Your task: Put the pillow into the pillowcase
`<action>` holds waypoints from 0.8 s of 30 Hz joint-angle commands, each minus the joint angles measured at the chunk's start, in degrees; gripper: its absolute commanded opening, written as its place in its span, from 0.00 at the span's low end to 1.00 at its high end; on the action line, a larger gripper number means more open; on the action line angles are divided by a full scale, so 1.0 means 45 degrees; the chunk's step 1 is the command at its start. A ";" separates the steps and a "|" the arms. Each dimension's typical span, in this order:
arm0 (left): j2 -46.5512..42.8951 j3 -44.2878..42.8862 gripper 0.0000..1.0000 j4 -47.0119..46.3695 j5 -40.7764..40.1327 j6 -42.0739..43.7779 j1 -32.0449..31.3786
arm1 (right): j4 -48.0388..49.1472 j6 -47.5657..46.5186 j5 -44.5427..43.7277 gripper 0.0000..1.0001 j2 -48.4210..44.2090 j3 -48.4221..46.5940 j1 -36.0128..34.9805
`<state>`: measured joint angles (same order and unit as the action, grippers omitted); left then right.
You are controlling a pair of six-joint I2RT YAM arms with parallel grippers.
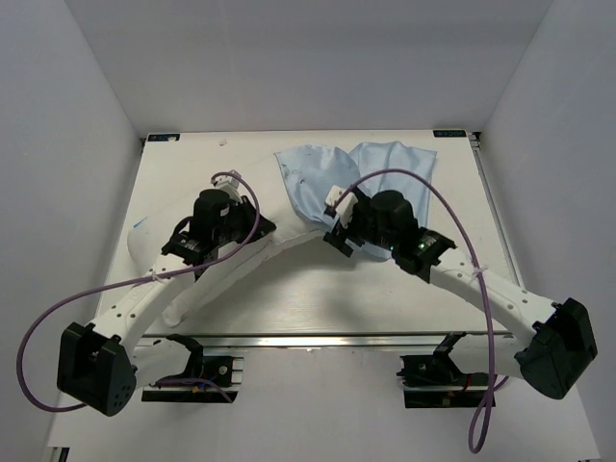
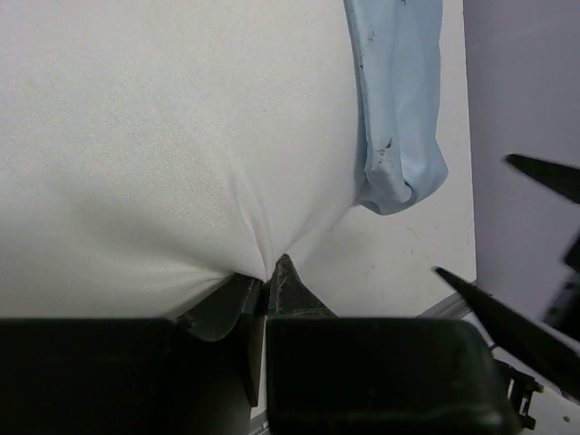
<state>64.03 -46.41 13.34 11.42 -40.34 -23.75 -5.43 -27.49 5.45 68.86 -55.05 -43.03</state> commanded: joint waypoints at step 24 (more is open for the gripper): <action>0.1376 -0.2146 0.00 -0.0564 0.3338 -0.0743 0.0394 | 0.9137 -0.5337 -0.1507 0.89 0.4013 0.3035 0.0264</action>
<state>70.43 -51.81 13.65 20.56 -43.00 -22.41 32.38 -48.77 -6.11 85.32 -38.00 -42.33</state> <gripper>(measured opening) 0.152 0.895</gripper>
